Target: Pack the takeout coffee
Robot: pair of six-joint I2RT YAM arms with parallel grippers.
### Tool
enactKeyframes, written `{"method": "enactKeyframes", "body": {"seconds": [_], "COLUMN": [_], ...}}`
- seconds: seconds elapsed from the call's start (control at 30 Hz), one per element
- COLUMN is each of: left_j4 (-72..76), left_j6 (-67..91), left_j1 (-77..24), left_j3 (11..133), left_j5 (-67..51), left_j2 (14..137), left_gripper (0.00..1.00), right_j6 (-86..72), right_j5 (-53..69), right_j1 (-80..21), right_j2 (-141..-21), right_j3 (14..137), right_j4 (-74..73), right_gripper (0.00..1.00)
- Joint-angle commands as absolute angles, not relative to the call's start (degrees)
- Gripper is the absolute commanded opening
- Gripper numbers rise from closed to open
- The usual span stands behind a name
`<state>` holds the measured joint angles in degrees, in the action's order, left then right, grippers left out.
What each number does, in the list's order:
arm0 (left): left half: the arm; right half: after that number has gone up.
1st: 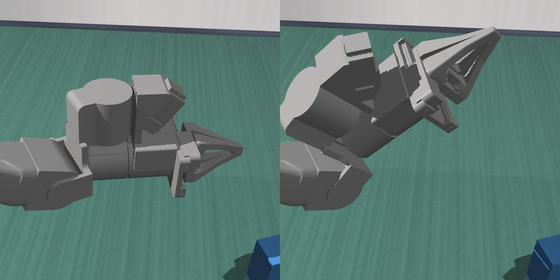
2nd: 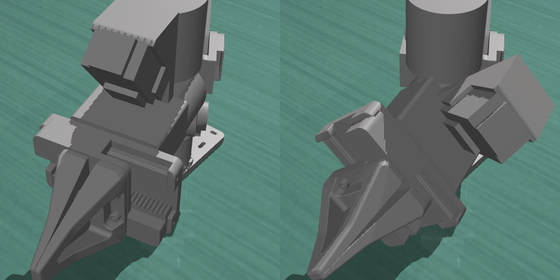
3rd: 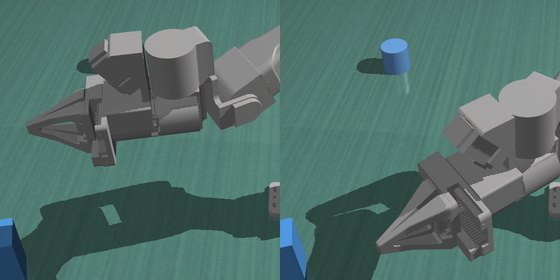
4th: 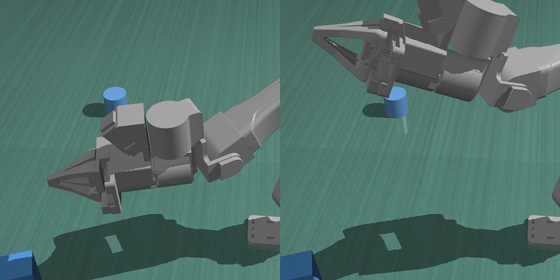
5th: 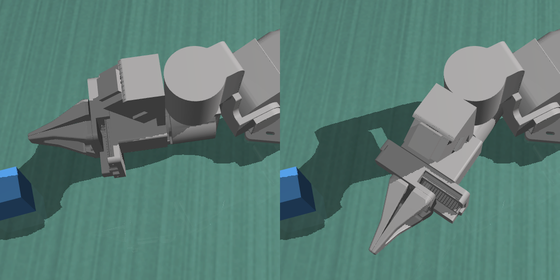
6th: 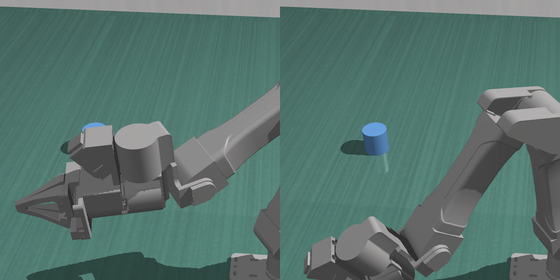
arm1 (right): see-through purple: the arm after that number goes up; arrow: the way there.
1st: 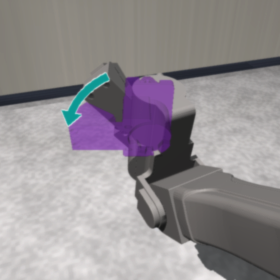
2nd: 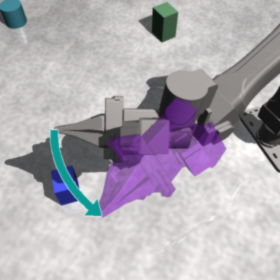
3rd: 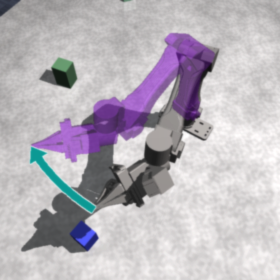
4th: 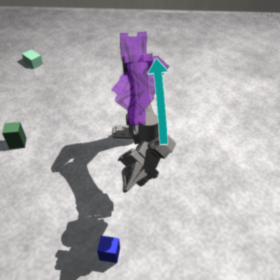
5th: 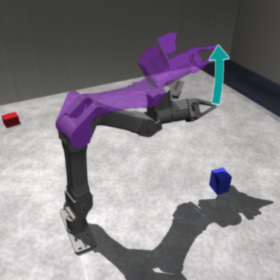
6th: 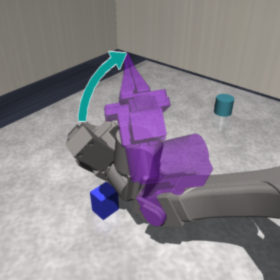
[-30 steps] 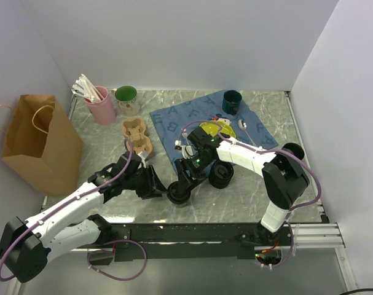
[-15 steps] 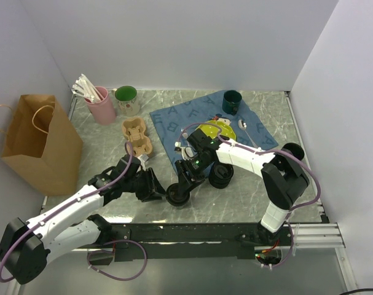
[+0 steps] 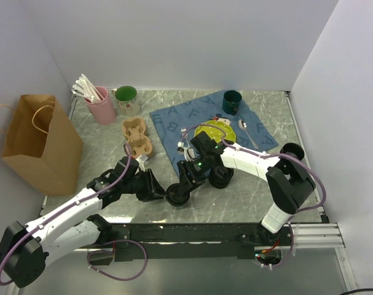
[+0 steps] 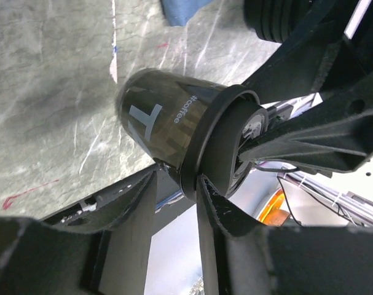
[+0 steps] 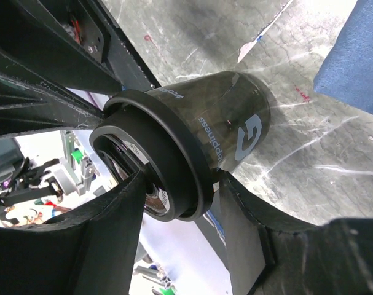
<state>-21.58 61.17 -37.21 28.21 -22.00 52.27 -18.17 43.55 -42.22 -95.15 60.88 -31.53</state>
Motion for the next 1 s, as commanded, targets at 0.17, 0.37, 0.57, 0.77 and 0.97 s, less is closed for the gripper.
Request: {"method": "enactKeyframes", "body": {"seconds": [0.17, 0.37, 0.57, 0.77, 0.97], "left_j4": [-21.44, -22.33, -22.06, -22.50, -23.98], "left_j6": [61.35, 62.66, 64.51, 64.25, 63.64], "left_j1": [-37.27, -37.27, -37.35, -37.44, -37.44], "left_j3": [24.17, 21.80, 20.39, 20.92, 22.67], "left_j5": [-19.87, -18.37, -17.41, -16.09, -16.00], "left_j2": [55.54, 55.46, 56.07, 57.92, 56.25], "left_gripper": [0.29, 0.24, 0.18, 0.24, 0.31], "right_j6": [-17.75, -17.84, -17.75, -17.84, -17.58], "right_j5": [34.81, 34.72, 34.37, 34.45, 34.28], "right_j1": [-42.98, -42.89, -42.89, -42.72, -42.72], "right_j2": [-96.50, -96.24, -96.07, -96.50, -95.10], "right_j3": [55.29, 53.26, 51.33, 49.57, 49.13], "right_j4": [-27.60, -25.93, -24.79, -23.29, -22.50], "right_gripper": [0.54, 0.53, 0.53, 0.52, 0.52]}}
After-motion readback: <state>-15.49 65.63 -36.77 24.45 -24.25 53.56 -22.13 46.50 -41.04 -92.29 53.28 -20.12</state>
